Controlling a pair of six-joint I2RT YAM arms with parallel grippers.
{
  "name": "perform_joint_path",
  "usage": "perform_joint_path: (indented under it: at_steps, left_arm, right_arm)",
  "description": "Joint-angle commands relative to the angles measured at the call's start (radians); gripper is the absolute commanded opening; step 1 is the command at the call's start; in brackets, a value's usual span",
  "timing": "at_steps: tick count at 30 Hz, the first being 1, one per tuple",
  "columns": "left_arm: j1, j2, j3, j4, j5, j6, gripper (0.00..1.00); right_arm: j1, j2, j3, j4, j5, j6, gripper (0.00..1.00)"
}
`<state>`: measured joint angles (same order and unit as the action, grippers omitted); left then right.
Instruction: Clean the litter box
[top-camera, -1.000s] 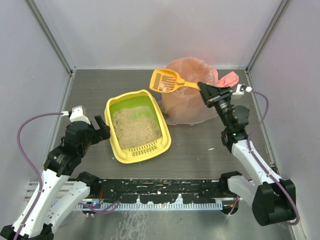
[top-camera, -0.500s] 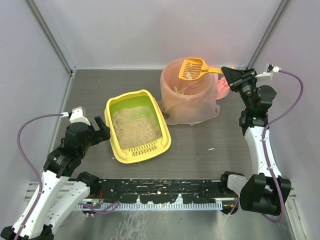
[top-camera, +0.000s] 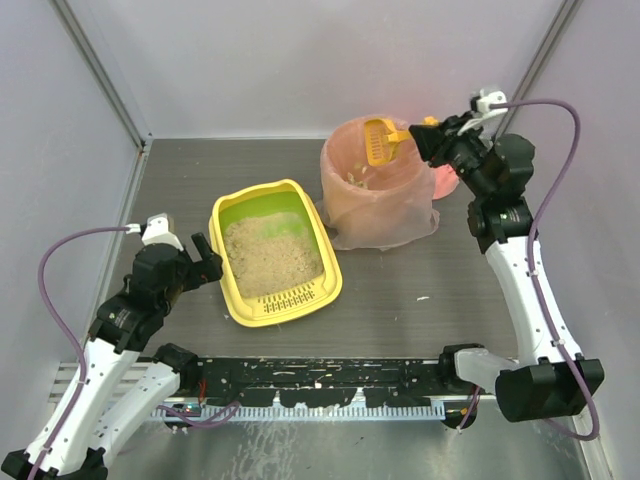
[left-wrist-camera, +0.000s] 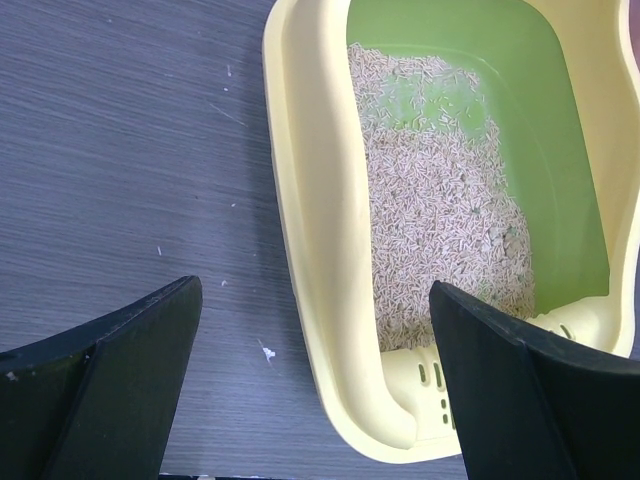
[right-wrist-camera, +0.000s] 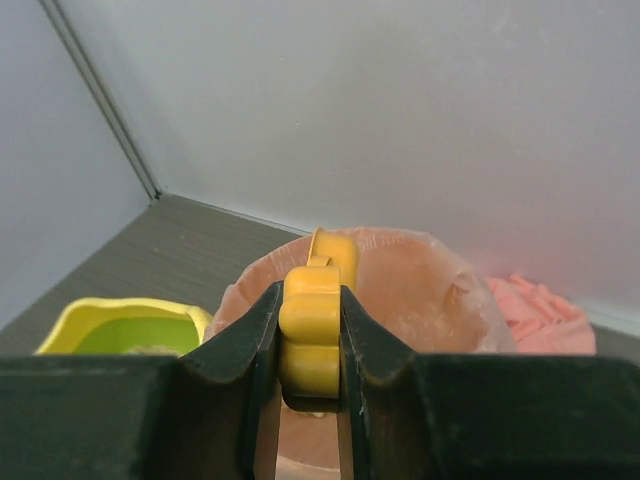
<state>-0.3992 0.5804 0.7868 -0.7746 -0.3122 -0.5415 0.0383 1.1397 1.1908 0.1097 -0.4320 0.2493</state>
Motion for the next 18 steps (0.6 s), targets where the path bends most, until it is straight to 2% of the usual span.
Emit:
perform_joint_path:
  at_steps: [1,4,7,9,14,18]
  left_arm:
    - [-0.001,0.002,-0.004,0.044,0.007,-0.005,0.98]
    - [-0.001,0.001,-0.004,0.044,0.004,-0.006,0.98]
    - [-0.002,0.004,-0.005,0.046,0.004,-0.005,0.98]
    - [-0.001,0.012,-0.009,0.053,0.006,-0.005,0.98]
    - [-0.001,0.048,-0.027,0.094,0.04,-0.014,0.99]
    - [-0.002,0.073,-0.043,0.126,0.06,-0.024,0.94]
  right_arm:
    - [0.146,0.0,0.117,-0.16,0.169,-0.349,0.01]
    - [0.221,-0.016,0.12,-0.161,0.316,-0.403,0.01]
    - [0.259,-0.048,0.121,-0.135,0.429,-0.37,0.01]
    - [0.271,-0.068,0.139,-0.124,0.405,-0.283,0.01]
    - [0.342,-0.065,0.174,-0.059,0.186,-0.013,0.01]
    - [0.469,-0.029,0.168,-0.095,0.247,0.054,0.01]
